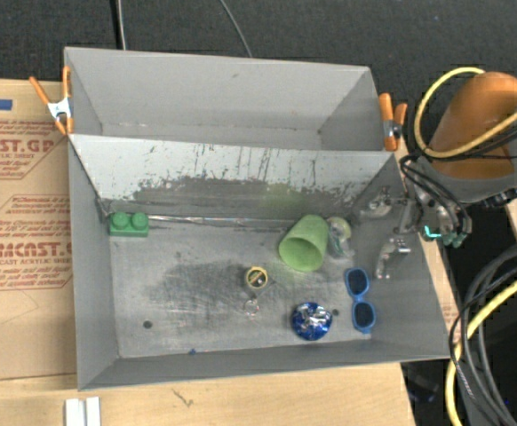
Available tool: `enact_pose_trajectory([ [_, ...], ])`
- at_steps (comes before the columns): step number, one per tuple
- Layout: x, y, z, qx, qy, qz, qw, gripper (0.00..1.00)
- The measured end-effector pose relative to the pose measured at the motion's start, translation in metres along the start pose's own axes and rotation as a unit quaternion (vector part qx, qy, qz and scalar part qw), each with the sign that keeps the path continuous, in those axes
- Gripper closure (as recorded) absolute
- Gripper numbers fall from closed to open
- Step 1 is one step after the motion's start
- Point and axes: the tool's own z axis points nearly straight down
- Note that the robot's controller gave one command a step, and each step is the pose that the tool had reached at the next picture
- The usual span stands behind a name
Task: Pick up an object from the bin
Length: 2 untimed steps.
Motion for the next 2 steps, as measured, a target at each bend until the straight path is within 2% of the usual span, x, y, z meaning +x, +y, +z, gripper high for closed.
enact_pose_trajectory([
  [1, 0.078, 0.05, 0.096, 0.003, -0.0125, -0.08, 0.9967, 0.0],
  [2, 0.084, 0.081, 0.07, 0.0, -0.0041, -0.108, 0.9942, 0.0],
])
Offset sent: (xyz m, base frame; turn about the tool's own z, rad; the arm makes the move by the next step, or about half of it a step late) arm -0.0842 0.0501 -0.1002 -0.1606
